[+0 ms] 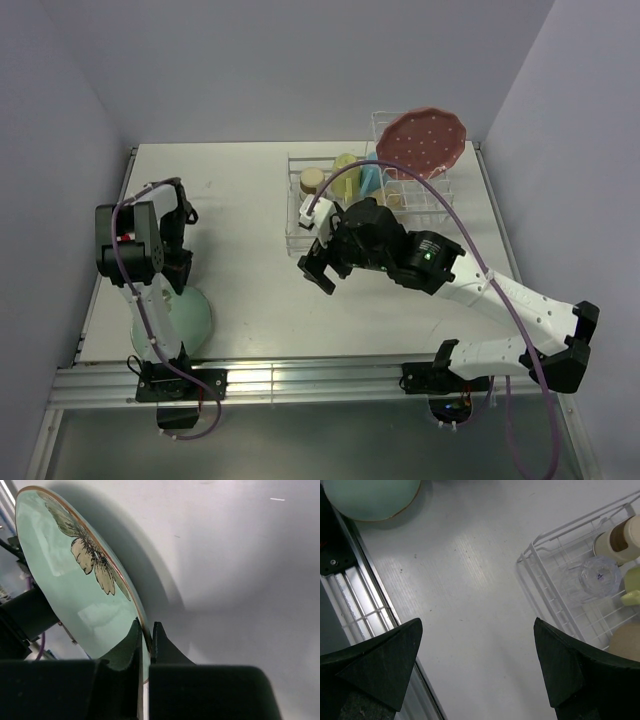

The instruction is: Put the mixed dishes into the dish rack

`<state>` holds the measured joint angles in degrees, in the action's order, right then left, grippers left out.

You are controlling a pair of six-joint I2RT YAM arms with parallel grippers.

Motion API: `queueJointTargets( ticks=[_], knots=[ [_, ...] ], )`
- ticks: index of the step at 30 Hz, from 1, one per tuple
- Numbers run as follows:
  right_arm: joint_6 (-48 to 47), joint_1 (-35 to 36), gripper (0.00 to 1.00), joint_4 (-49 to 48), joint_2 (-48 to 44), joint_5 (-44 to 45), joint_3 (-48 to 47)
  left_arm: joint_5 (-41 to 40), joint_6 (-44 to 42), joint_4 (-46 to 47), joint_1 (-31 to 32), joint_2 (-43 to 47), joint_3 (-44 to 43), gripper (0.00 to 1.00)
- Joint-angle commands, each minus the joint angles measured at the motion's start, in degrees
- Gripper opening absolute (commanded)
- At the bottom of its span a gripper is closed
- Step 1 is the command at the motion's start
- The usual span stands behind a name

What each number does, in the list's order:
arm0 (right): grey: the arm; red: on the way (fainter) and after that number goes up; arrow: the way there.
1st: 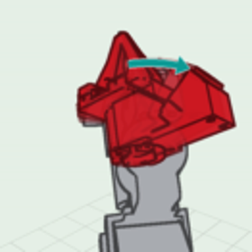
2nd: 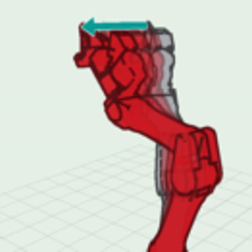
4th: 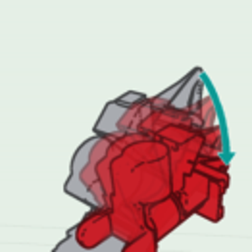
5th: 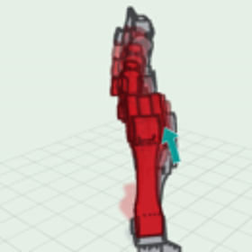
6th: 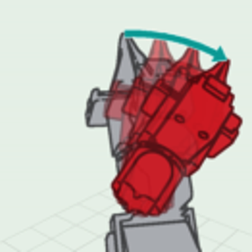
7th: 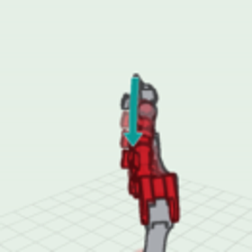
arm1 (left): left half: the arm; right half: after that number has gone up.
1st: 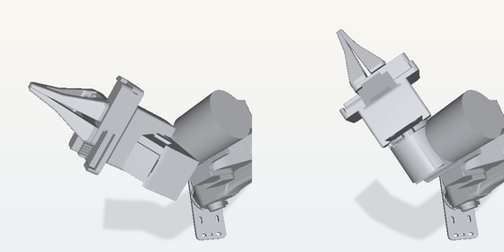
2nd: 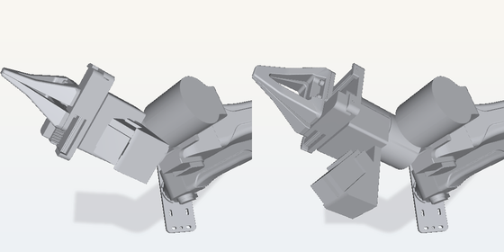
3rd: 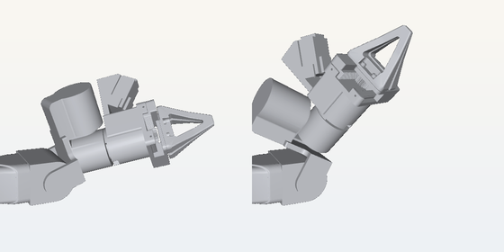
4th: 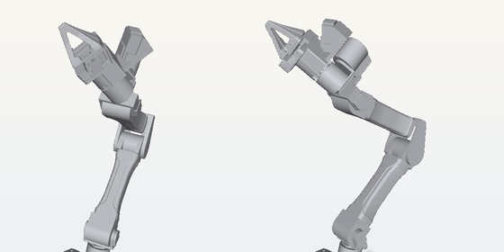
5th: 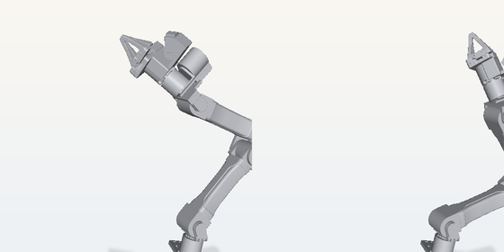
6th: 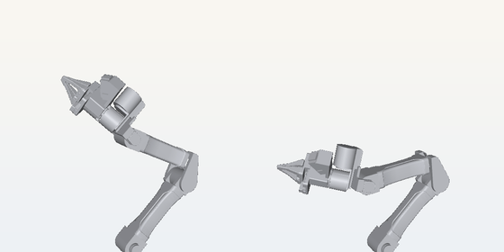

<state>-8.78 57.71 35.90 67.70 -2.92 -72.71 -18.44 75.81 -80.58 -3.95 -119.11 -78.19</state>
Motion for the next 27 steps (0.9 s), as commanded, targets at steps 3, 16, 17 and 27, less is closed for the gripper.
queueJointTargets(
  ticks=[3,16,17,27],
  knots=[
    [2.2,0.2,1.00,-2.5,1.5,4.7,-4.2,10.7,-2.5,9.2,0.4,5.6,-12.6,0.00],
    [3.9,0.1,1.00,-2.7,23.7,-2.3,-29.0,18.8,0.4,8.9,2.0,34.3,-11.3,0.00],
    [5.9,0.1,1.00,-2.2,25.4,-2.8,-33.3,18.8,0.6,7.6,1.9,35.3,-10.4,0.00],
    [12.3,0.9,1.00,-7.1,36.4,-6.6,-42.2,18.0,0.8,4.3,1.9,43.6,-9.8,0.00]
  ],
)
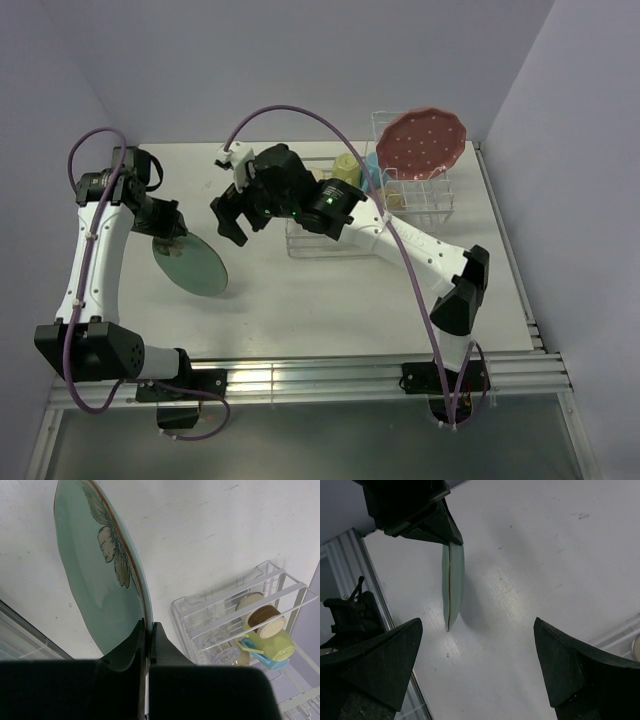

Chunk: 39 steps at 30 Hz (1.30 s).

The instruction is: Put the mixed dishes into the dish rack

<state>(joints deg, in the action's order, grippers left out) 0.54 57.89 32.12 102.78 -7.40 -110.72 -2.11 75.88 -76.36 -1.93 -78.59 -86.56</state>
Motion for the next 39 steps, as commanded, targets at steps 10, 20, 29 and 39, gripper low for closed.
queueJointTargets(
  ticks=[10,20,29,39],
  knots=[
    [3.6,4.9,0.97,-8.1,5.6,-4.6,-1.3,5.0,0.3,-2.4,-0.1,4.8,-4.8,0.00],
    [3.3,6.3,0.90,-12.5,8.7,-1.2,3.7,8.9,0.3,-2.5,-0.1,7.3,-5.2,0.00],
    [-1.4,6.3,0.58,-12.3,13.7,4.7,-0.2,11.0,0.9,-2.5,-0.1,9.4,-3.6,0.00],
    [-2.1,6.4,0.00,-10.1,15.9,8.3,-4.3,12.4,1.2,-2.2,0.0,10.8,-0.7,0.00]
  ],
)
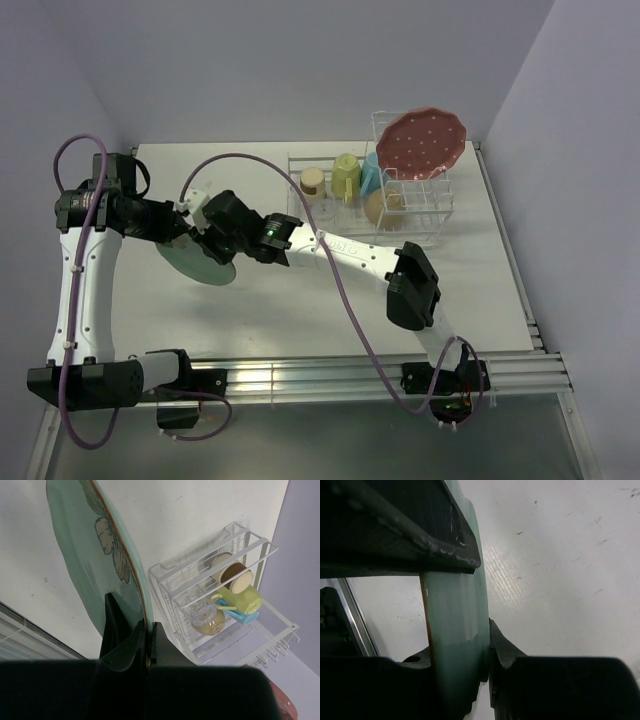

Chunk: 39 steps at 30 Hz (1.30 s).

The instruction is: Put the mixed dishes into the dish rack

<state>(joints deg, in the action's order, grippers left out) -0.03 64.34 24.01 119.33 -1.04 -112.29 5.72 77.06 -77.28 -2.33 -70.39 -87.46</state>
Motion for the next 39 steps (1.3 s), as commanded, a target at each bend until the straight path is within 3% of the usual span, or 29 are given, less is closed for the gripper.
queueJointTargets(
  ticks=[1,3,6,7,9,10,11,16,22,30,37,39],
  knots=[
    [-1.9,-0.1,0.00,-1.9,-1.1,1.8,-2.5,4.9,-0.4,-0.3,0.4,2.9,0.5,0.00],
    [-2.5,0.0,0.00,-2.9,-3.0,4.2,-0.5,6.2,-0.9,1.2,0.4,3.9,3.1,0.00],
    [-4.3,0.1,0.00,-4.1,-5.9,9.4,3.5,11.0,-0.9,8.0,0.4,7.0,8.1,0.39],
    [-5.3,0.0,0.00,-4.2,-6.6,10.3,4.5,10.8,-0.5,8.3,0.4,7.5,8.4,0.61],
    [-7.8,-0.2,0.00,-5.2,-9.5,12.9,8.9,9.8,-1.0,7.3,0.4,7.1,7.3,0.74],
    [-8.7,-0.3,0.00,-5.8,-10.7,12.8,10.4,9.2,-2.0,6.5,0.5,6.7,6.6,0.86],
    [-9.9,-0.7,0.00,-6.5,-12.8,12.8,11.9,8.8,-2.8,5.6,0.4,5.5,4.9,0.89],
    [-14.5,-1.7,0.00,-6.4,-18.4,12.6,18.4,6.2,-5.5,3.9,0.3,4.5,2.5,0.96],
    [-24.2,-1.9,0.00,-1.8,-27.0,10.5,21.7,6.1,-6.7,5.6,0.3,4.8,6.6,0.96],
    [-39.0,-4.7,0.00,12.6,-42.2,1.4,23.3,6.0,-8.2,6.8,0.3,3.9,9.7,0.95],
    [-50.5,-9.5,0.00,28.7,-48.1,-7.3,13.8,6.2,-9.6,7.1,0.3,2.5,12.7,0.93],
    [-51.6,-11.8,0.00,33.6,-46.9,-11.4,4.7,6.1,-10.0,7.0,0.4,2.3,13.4,0.92]
  ],
)
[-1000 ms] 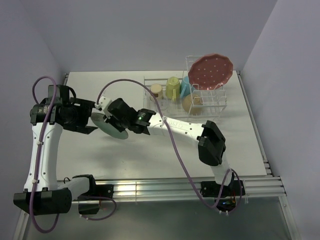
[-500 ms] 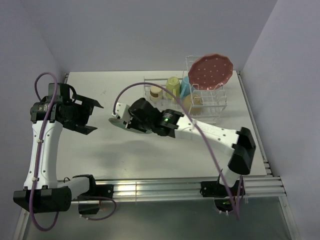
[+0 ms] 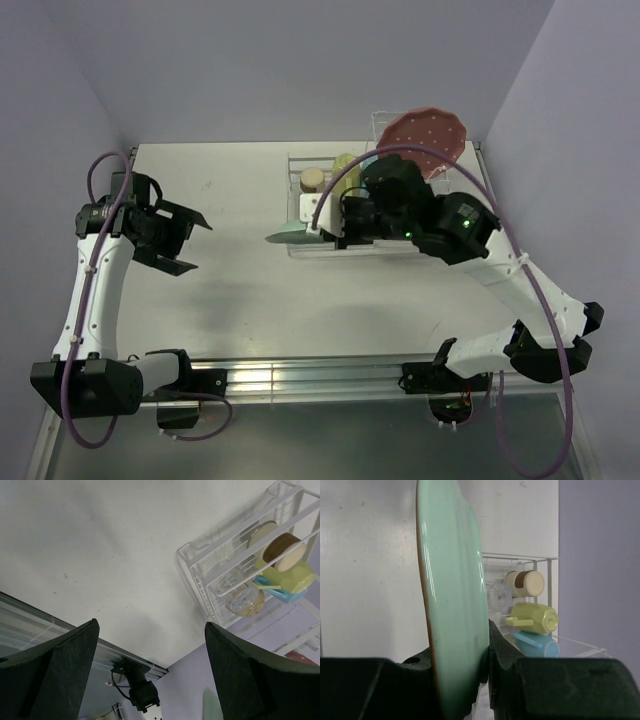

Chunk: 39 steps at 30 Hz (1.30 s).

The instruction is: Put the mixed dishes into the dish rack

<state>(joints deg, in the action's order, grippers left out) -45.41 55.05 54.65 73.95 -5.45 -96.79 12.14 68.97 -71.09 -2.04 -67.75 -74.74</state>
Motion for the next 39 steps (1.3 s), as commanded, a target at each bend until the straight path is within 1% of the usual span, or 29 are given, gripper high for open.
queueJointTargets(
  ticks=[1,2,3,5,7,11,12,14,15,18,21,22,23,26,31,34,39],
  knots=[
    [-7.8,-3.8,0.00,8.2,0.0,-8.9,-13.8,-0.5,-2.2,0.8,0.1,-0.6,0.9,0.92],
    [-8.5,-4.2,0.00,10.5,0.9,-9.0,-20.1,-0.9,-2.3,0.7,0.1,-0.7,1.3,0.91],
    [-9.2,-4.9,0.00,12.6,1.7,-9.1,-22.9,-1.1,-2.6,0.4,0.1,-0.7,1.4,0.91],
    [-11.3,-5.7,0.00,11.4,-0.3,-6.9,-22.6,-1.4,-3.2,-0.4,0.1,-1.2,1.6,0.91],
    [-12.7,-8.3,0.00,12.1,-1.3,-8.3,-24.8,-2.3,-3.8,-1.5,0.1,-1.8,1.6,0.91],
    [-16.2,-13.5,0.00,12.0,-2.2,-7.0,-27.9,-3.6,-4.2,-2.5,0.1,-2.7,1.0,0.90],
    [-16.8,-16.6,0.00,12.1,-2.1,-7.5,-29.1,-4.0,-4.3,-2.6,0.1,-2.8,0.9,0.90],
    [-18.3,-19.6,0.00,12.7,-0.9,-8.8,-33.2,-4.6,-4.1,-3.2,0.1,-3.4,0.9,0.89],
    [-18.7,-22.2,0.00,12.7,-0.6,-10.3,-34.3,-4.8,-4.1,-3.4,0.1,-3.5,0.9,0.89],
    [-20.2,-25.7,0.00,11.4,0.8,-12.5,-37.1,-5.8,-4.6,-4.3,0.1,-4.1,0.7,0.88],
    [-22.3,-30.5,0.00,10.0,1.8,-16.1,-36.9,-7.4,-4.6,-4.8,0.1,-4.9,1.0,0.88],
    [-23.1,-33.6,0.00,9.9,2.5,-17.2,-36.6,-7.5,-4.5,-4.8,0.1,-5.2,1.3,0.88],
    [-23.6,-35.1,0.00,9.8,2.9,-19.7,-35.9,-7.7,-4.5,-4.8,0.1,-5.2,2.1,0.88],
    [-24.4,-40.0,0.00,9.8,4.4,-23.0,-34.3,-7.8,-4.0,-4.4,0.1,-5.3,4.0,0.87],
    [-24.7,-45.0,0.00,12.8,6.6,-26.5,-34.3,-7.2,-3.3,-3.1,0.1,-6.3,5.8,0.87],
    [-24.6,-46.5,0.00,14.8,7.3,-27.7,-34.4,-7.1,-3.1,-2.6,0.4,-7.0,6.4,0.86],
    [-24.7,-50.0,0.00,13.7,5.0,-27.8,-28.6,-6.5,-2.1,-1.2,1.3,-7.6,7.7,0.86]
  ],
)
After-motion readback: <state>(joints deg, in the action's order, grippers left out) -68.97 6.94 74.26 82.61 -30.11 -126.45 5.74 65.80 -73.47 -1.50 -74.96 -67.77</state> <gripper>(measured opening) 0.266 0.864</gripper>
